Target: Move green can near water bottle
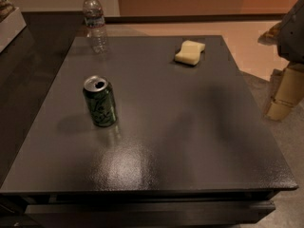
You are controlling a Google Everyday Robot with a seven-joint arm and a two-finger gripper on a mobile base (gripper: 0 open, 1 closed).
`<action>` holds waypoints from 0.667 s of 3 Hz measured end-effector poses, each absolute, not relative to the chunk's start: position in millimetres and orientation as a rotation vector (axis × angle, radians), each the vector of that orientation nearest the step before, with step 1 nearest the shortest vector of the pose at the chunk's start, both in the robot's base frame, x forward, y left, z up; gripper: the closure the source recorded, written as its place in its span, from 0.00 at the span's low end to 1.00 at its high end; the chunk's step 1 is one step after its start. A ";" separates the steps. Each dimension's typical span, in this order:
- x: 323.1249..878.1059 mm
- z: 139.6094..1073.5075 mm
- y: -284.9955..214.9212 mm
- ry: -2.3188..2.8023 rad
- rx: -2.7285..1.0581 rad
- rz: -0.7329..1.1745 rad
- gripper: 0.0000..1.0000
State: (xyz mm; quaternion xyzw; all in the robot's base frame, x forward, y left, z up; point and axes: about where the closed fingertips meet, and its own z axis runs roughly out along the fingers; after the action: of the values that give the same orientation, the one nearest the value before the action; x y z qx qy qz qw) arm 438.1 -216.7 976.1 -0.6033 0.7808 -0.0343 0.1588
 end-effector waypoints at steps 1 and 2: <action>438.1 976.1 -216.7 2.232 -1.725 -0.098 0.00; 439.5 976.0 -213.3 2.225 -1.723 -0.093 0.00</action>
Offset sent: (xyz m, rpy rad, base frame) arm 0.0213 0.0509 -0.0069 0.1057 -0.0327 0.0405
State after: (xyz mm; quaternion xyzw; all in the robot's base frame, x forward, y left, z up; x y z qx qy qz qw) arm 439.5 -213.3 976.0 -0.6037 0.7798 -0.0326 0.1623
